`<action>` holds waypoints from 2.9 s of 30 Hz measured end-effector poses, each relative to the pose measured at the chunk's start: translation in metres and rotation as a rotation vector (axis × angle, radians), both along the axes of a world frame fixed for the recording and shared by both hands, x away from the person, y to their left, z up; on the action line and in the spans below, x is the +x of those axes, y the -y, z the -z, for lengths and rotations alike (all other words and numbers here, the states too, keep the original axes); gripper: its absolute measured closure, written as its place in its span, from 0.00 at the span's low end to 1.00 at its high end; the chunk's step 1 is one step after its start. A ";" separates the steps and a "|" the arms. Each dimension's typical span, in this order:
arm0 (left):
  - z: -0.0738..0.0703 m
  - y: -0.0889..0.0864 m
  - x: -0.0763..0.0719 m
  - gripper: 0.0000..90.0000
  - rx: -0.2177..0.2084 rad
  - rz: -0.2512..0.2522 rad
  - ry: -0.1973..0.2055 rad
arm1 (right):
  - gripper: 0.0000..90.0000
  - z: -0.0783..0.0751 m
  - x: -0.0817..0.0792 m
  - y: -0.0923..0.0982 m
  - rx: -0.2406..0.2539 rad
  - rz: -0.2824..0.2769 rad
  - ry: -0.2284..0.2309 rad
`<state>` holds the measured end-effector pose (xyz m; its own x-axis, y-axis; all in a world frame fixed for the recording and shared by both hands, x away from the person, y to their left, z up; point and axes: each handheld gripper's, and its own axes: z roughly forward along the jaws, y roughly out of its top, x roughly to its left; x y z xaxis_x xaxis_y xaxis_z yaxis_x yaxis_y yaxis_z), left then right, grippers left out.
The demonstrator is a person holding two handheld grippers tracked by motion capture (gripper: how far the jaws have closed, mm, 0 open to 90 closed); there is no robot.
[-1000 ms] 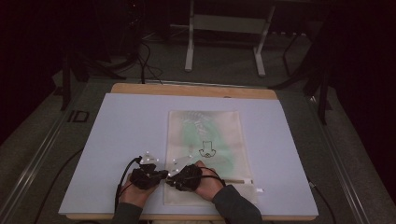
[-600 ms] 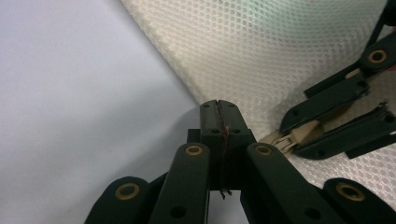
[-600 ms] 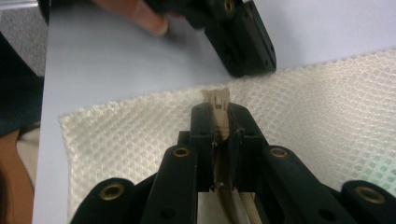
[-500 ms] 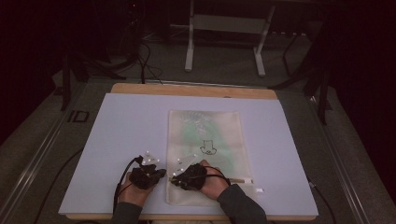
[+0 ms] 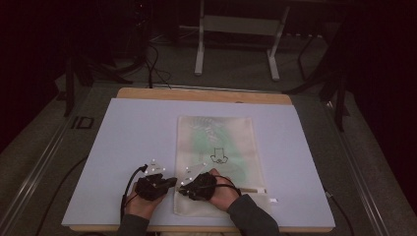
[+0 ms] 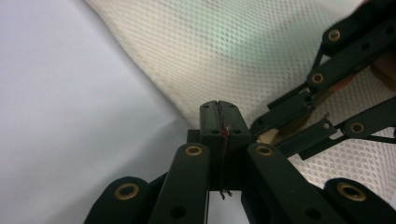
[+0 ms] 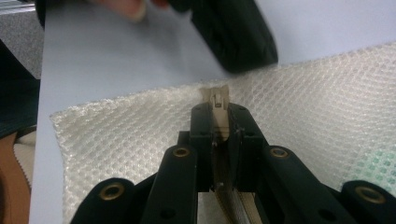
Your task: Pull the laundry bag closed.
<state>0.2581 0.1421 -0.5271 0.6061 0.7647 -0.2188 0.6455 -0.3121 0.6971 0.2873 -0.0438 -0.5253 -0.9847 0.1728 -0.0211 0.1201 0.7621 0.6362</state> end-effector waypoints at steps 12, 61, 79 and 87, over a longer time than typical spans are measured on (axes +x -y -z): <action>0.004 0.008 0.003 1.00 0.068 0.004 -0.025 | 0.92 -0.001 0.000 -0.004 -0.016 -0.009 0.001; 0.004 0.012 -0.001 0.99 0.096 0.000 0.013 | 0.91 -0.006 -0.005 0.013 -0.084 -0.028 0.053; 0.006 0.014 -0.005 0.98 0.010 0.040 -0.039 | 0.91 -0.005 -0.005 0.011 -0.086 -0.029 0.056; 0.006 0.015 -0.005 0.99 0.026 0.049 -0.036 | 0.91 -0.007 -0.007 0.009 -0.111 -0.044 0.074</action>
<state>0.2533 0.1276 -0.5336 0.6353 0.7398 -0.2214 0.6531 -0.3618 0.6653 0.2805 -0.0531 -0.5182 -0.9863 0.1222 -0.1104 0.0412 0.8319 0.5534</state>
